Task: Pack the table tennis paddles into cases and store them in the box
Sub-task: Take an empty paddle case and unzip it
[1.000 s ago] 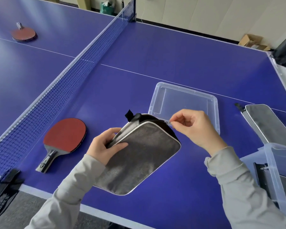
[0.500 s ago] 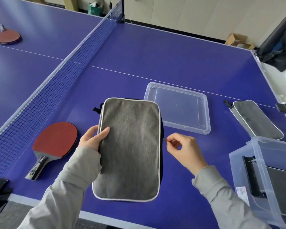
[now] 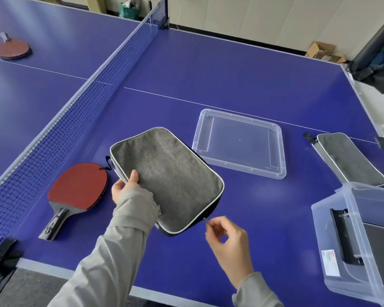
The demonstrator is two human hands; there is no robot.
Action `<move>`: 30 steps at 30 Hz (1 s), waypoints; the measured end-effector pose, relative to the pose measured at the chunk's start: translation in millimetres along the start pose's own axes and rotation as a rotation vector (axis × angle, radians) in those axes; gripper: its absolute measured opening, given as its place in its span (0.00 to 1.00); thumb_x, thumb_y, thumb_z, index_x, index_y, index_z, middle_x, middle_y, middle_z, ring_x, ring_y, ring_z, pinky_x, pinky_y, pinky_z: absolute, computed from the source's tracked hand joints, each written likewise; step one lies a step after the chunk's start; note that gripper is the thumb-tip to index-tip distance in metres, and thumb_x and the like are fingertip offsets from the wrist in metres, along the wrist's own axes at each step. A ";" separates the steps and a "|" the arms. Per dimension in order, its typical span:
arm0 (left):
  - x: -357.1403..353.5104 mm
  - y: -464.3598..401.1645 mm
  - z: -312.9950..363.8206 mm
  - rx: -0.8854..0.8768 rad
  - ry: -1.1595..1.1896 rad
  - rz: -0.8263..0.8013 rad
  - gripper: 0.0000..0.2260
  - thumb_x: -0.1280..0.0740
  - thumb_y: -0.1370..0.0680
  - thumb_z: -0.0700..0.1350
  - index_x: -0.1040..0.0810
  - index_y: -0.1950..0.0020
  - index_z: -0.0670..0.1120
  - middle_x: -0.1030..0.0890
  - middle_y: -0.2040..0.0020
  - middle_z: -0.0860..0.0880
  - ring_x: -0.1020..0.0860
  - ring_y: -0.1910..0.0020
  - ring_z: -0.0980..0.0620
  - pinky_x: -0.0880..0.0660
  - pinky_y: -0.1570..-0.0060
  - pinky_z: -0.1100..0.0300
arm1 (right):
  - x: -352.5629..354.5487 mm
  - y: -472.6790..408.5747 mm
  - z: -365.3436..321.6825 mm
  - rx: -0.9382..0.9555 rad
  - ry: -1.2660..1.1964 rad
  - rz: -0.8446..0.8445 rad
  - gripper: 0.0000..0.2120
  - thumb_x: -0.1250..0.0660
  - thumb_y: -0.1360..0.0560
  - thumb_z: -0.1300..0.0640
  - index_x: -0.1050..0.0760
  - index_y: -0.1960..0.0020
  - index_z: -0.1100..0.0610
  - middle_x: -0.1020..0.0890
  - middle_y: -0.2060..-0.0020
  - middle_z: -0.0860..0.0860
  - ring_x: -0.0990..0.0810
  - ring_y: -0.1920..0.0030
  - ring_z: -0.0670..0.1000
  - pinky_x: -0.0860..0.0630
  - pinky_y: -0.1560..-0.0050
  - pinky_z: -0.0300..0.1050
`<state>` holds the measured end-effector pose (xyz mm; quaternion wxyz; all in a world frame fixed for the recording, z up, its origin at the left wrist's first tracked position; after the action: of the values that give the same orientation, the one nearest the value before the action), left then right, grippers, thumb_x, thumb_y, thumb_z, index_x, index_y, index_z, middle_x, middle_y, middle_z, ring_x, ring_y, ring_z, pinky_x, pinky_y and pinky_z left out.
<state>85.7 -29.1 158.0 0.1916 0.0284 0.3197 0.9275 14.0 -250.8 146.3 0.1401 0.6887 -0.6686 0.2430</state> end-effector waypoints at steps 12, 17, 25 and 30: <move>-3.6 7.8 -17.1 0.082 -0.032 0.060 0.17 0.31 0.25 0.48 0.27 0.39 0.43 0.25 0.53 0.49 0.27 0.53 0.51 0.31 0.47 0.59 | -40.7 22.7 -23.9 0.021 -0.144 -0.120 0.06 0.30 0.28 0.51 0.19 0.59 0.53 0.19 0.69 0.45 0.23 0.68 0.45 0.25 0.66 0.38; 14.8 -18.4 -19.2 0.143 -0.155 -0.186 0.13 0.30 0.27 0.53 0.24 0.47 0.49 0.23 0.59 0.52 0.25 0.56 0.48 0.27 0.44 0.47 | 8.5 0.7 0.5 -0.360 -0.449 0.084 0.13 0.36 0.25 0.47 0.20 0.59 0.56 0.17 0.66 0.54 0.20 0.66 0.47 0.24 0.65 0.41; 27.6 -6.2 -44.8 0.285 -0.293 -0.659 0.13 0.29 0.31 0.52 0.22 0.50 0.48 0.15 0.60 0.48 0.18 0.60 0.47 0.23 0.53 0.50 | 46.1 -41.3 -6.6 -0.530 -0.814 -0.360 0.18 0.41 0.23 0.46 0.22 0.40 0.54 0.18 0.44 0.53 0.19 0.47 0.50 0.23 0.55 0.40; 23.0 15.4 -58.7 0.115 -0.487 -0.493 0.21 0.30 0.27 0.54 0.27 0.37 0.52 0.21 0.43 0.46 0.22 0.49 0.45 0.26 0.44 0.49 | 40.8 -27.7 -13.6 -0.546 -0.920 -0.304 0.16 0.40 0.24 0.49 0.23 0.39 0.50 0.19 0.42 0.51 0.20 0.41 0.49 0.22 0.52 0.38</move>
<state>48.9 -65.8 119.1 0.4784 0.1816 0.3135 0.7999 38.8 -276.7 182.7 0.0408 0.7511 -0.5926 -0.2879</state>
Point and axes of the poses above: each hand's wrist, its own y-axis away from the middle knuckle, its own x-axis out of the back of the hand, z = x × y, the point moved 1 cm from there along -y, towards the middle knuckle
